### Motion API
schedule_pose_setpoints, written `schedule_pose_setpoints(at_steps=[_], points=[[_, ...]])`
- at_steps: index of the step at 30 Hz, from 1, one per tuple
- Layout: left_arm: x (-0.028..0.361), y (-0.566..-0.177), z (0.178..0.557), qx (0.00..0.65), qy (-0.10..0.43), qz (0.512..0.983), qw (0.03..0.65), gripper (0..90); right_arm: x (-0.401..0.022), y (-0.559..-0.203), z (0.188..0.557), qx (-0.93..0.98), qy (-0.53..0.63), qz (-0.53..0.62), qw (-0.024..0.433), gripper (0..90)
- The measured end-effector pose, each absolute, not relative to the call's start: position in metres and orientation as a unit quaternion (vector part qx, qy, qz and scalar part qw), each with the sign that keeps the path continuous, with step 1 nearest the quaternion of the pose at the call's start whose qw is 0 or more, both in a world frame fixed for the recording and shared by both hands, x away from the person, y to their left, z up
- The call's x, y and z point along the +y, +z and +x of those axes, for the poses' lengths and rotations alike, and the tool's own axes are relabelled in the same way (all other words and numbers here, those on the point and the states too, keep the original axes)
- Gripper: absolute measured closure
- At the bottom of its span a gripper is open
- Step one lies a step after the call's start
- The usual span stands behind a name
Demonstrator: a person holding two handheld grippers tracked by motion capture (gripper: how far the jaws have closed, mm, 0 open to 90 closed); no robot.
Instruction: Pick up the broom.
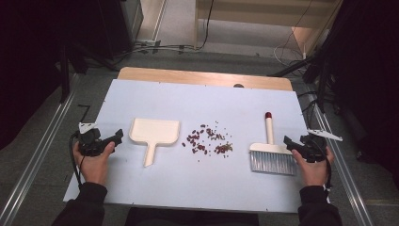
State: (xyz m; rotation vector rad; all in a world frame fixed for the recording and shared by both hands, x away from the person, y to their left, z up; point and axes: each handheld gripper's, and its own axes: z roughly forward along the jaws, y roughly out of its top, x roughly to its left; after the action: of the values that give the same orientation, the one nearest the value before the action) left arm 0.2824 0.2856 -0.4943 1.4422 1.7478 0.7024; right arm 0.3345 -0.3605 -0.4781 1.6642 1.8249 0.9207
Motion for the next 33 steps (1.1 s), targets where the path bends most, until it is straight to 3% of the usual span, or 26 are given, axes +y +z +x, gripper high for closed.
schedule_pose_setpoints(at_steps=[33], points=[[0.285,-0.497,0.287,0.683,0.271,0.566,0.374,13.6,-0.341,-0.469,0.374,0.677,0.342,0.603,0.246,31.2]])
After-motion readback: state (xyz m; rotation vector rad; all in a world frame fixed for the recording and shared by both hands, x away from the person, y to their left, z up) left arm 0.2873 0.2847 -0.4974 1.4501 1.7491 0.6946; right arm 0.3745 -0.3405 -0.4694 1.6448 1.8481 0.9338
